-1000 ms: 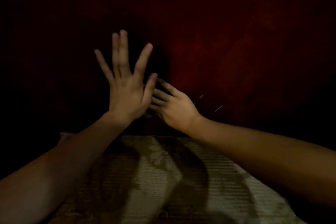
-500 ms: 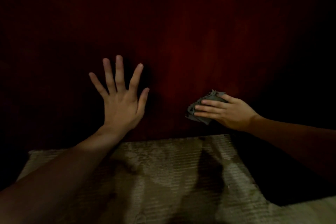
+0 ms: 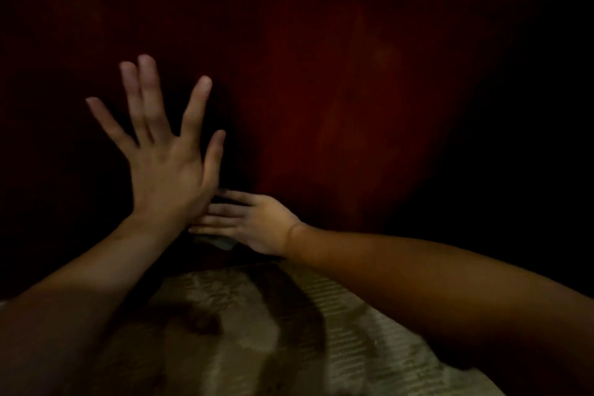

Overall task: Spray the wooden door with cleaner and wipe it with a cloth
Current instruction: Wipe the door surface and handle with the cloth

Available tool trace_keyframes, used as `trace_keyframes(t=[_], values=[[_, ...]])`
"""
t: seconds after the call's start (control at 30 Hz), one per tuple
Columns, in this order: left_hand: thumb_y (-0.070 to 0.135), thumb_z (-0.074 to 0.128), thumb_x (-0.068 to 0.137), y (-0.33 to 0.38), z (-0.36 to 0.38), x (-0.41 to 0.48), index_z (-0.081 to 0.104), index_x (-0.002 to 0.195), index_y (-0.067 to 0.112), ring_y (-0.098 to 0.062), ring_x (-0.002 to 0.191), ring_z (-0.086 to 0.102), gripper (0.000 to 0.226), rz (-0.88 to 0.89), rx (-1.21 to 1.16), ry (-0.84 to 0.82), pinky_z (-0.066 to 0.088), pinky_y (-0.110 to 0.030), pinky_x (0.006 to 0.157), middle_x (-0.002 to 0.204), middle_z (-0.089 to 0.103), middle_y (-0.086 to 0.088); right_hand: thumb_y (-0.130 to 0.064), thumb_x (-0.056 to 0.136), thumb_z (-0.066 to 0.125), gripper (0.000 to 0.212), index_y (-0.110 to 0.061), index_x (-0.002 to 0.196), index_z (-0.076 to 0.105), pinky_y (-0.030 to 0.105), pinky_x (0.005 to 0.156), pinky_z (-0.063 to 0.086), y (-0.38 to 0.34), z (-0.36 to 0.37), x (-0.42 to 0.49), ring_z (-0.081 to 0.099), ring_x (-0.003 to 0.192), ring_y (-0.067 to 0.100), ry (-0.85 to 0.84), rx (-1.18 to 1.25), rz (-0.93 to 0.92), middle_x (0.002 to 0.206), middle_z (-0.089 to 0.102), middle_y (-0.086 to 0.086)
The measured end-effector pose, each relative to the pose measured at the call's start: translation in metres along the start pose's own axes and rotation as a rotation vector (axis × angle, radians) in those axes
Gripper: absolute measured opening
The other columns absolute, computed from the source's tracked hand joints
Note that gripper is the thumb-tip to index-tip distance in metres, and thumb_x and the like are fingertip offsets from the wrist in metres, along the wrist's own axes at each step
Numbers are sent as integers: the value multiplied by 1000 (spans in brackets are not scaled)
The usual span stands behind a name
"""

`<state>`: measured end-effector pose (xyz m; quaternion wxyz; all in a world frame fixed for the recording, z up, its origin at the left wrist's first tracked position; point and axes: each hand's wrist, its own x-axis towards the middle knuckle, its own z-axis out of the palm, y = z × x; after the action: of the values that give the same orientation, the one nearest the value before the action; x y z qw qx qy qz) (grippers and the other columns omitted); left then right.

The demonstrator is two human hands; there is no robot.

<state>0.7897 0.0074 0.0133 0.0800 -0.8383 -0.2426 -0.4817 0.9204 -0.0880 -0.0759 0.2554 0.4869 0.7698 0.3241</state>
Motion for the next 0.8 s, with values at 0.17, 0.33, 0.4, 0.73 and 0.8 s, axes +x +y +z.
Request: trace_keyframes(t=[0.17,0.33,0.4,0.73,0.8], values=[[40,41,110,33,6,31,9,166,30,-52,154,6,65,65,-2,41,8,-89,106,164,8,-37,-39,109,37,58,-36,163,17,46,125,4,61,1,-99,10,158,14,221,-3,364,172,15,-9],[45,39,110,91,11,67,10,166,31,-40,159,5,66,141,17,24,5,-88,106,171,4,-24,-51,106,43,62,-32,161,24,54,125,4,123,-2,-177,5,158,25,283,11,784,169,12,1],[49,35,110,111,13,78,2,166,35,-41,159,3,67,107,9,-10,4,-88,107,172,-1,-18,-51,106,41,67,-24,162,17,58,125,2,149,-16,-182,5,158,35,349,41,968,170,15,13],[51,30,110,124,23,76,-3,166,34,-46,158,2,67,144,63,-41,3,-82,113,173,-2,-15,-49,109,22,71,-11,163,-4,61,126,-2,111,19,-173,-5,156,45,543,404,1402,169,-3,24],[49,33,110,119,27,71,3,166,31,-47,157,6,66,153,66,-22,4,-79,115,171,-2,-16,-52,108,17,72,-19,161,-20,61,126,-2,67,57,-182,-18,156,39,411,469,1393,168,-22,14]])
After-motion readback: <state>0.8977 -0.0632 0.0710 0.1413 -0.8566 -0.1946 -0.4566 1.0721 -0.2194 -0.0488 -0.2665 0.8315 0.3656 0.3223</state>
